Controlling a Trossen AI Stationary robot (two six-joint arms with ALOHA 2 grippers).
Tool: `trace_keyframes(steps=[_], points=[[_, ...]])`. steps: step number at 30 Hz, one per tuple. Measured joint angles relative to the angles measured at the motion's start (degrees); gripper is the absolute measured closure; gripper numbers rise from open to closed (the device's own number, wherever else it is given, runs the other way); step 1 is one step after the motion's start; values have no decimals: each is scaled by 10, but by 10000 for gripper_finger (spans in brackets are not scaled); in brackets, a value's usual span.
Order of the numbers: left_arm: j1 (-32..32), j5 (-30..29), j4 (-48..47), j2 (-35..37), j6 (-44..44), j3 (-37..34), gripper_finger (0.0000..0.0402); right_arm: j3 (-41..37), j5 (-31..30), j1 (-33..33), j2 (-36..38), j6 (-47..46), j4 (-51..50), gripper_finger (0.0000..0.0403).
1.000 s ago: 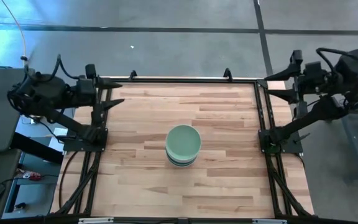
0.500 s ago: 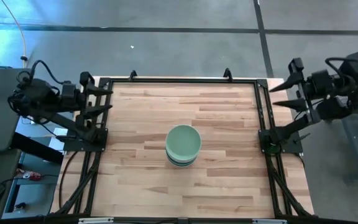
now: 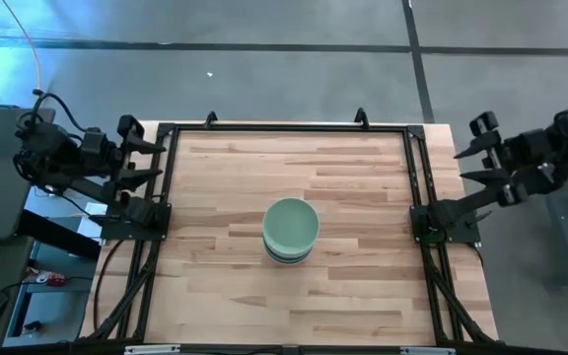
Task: Nest bowls inside each other
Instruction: Return to home position
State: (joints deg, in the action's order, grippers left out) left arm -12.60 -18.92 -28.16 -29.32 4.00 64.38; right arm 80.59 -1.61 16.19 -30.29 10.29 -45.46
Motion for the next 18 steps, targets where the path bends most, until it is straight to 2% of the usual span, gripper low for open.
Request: trace_keyframes(steps=[6, 10, 15, 18], points=[[0, 15, -34, 0, -8, 0, 195, -141, -2, 0, 129, -20, 75, 242], [0, 10, -52, 9, 7, -18, 212, -215, -34, 0, 193, -54, 96, 242], [0, -20, -15, 59, 18, -83, 230, -282, -126, 0, 237, -104, 76, 242], [0, -42, 23, 98, 22, -130, 233, -300, -212, 0, 245, -103, 65, 242]])
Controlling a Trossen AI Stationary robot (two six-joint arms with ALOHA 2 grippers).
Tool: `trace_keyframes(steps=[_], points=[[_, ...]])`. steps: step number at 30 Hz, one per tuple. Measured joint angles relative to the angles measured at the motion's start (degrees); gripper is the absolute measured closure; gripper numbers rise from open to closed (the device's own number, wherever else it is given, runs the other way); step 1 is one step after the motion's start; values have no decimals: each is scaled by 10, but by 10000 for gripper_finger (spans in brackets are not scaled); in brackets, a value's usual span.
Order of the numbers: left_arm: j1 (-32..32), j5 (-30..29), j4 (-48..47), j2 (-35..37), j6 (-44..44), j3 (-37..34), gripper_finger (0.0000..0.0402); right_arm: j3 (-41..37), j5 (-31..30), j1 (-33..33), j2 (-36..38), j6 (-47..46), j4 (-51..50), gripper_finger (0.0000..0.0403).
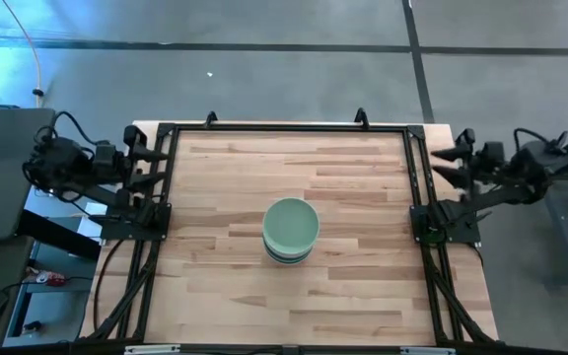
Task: Nest bowls inside each other
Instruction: Return to home position
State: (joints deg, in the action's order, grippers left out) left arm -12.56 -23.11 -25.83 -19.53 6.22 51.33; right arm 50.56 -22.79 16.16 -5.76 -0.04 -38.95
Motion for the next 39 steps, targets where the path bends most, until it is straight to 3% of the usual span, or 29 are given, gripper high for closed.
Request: trace_keyframes(steps=[8, 12, 15, 21, 26, 30, 33, 39], points=[[0, -78, 34, 78, -5, -85, 233, -20, -223, 0, -7, 37, -21, 242], [0, -106, 29, 96, -4, -109, 233, -22, -241, 0, -7, 1, -69, 242], [0, -106, 30, 110, -5, -122, 233, -23, -226, 0, -7, -50, -116, 242], [0, -97, 31, 131, -13, -150, 233, -23, -107, 0, -7, -104, -148, 242], [0, -87, 38, 152, -28, -196, 233, -36, -15, 0, 6, -85, -146, 242], [0, -84, 78, 173, -31, -246, 233, -90, 22, 0, 56, -56, -119, 242], [0, -70, 106, 191, -26, -274, 233, -86, 65, -1, 53, -14, -81, 242], [0, -51, 105, 192, -36, -292, 233, -92, 83, -3, 55, -10, -63, 242]])
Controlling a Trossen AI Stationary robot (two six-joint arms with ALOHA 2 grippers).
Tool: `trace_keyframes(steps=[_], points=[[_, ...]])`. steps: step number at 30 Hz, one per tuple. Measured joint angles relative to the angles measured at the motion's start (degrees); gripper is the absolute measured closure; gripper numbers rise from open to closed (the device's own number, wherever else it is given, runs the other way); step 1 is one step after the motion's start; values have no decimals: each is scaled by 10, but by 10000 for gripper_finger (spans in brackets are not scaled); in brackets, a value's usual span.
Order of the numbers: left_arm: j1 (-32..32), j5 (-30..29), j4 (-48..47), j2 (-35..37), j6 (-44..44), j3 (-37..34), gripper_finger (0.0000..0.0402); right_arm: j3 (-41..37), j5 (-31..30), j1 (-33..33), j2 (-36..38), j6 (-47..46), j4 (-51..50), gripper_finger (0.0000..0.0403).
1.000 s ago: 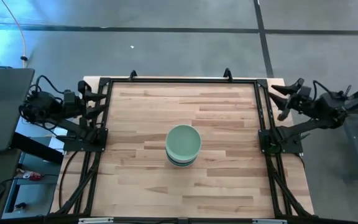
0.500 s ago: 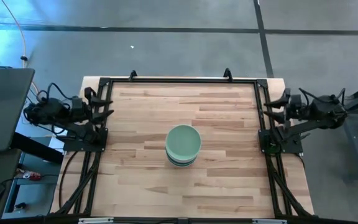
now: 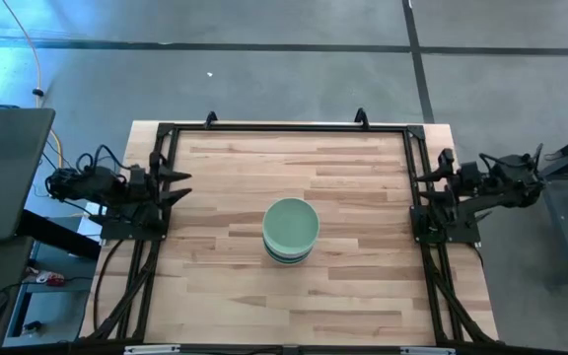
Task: Nest bowls inside each other
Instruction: Return to home position
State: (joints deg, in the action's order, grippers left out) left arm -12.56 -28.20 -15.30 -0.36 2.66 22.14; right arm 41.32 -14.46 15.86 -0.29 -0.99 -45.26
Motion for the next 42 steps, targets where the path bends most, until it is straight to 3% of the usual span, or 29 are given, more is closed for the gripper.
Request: trace_keyframes(steps=[23, 27, 39, 42], points=[[0, -10, -7, 0, -33, -3, 233, -139, -55, -1, -10, -5, 190, 242], [0, -12, 29, 0, -30, -19, 233, -163, -69, -1, -24, -8, 207, 242], [0, -29, 126, 0, -25, -91, 233, -168, -184, -1, -75, 23, 224, 242], [0, -37, 142, 0, -29, -100, 233, -168, -248, -1, -77, 48, 225, 242]])
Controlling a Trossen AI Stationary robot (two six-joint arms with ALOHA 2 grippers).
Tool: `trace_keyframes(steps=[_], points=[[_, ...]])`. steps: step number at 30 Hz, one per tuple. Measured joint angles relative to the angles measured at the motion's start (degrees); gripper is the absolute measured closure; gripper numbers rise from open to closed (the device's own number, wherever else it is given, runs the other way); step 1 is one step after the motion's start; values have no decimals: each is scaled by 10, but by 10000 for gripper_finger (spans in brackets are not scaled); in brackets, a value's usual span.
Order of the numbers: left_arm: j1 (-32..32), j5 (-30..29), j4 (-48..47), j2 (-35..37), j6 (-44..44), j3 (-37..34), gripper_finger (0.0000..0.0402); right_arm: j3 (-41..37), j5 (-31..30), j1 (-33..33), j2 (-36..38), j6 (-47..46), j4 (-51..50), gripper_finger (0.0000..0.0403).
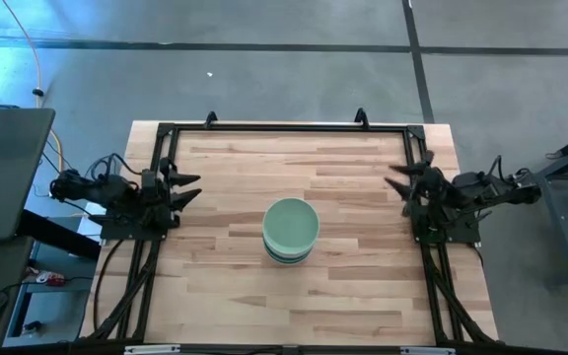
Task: Nest bowls inside each other
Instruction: Return to home position
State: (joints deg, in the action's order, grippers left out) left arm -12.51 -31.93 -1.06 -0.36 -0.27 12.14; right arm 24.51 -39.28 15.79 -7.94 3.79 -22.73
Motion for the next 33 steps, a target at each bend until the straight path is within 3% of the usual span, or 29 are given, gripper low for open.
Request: trace_keyframes(steps=[4, 8, 11, 17, 24, 28, 33], points=[[0, -5, 46, 0, 10, -19, 233, 0, -104, -1, 0, 44, 28, 242], [2, -5, 59, 0, 7, -27, 233, 0, -129, -1, 0, 50, 46, 242], [7, -4, 63, 0, -2, -27, 233, 0, -63, 0, 0, 19, 50, 242], [9, -4, 76, 0, -10, -27, 233, 27, 145, 1, 0, -75, 44, 242], [9, -8, 79, 0, -24, -27, 233, 81, 288, 1, -1, -108, 19, 242], [9, -7, 79, 0, -30, -27, 233, 129, 319, 1, -1, -87, -14, 242], [9, -7, 79, -9, -40, -27, 233, 208, 287, 1, -1, -67, -123, 242]])
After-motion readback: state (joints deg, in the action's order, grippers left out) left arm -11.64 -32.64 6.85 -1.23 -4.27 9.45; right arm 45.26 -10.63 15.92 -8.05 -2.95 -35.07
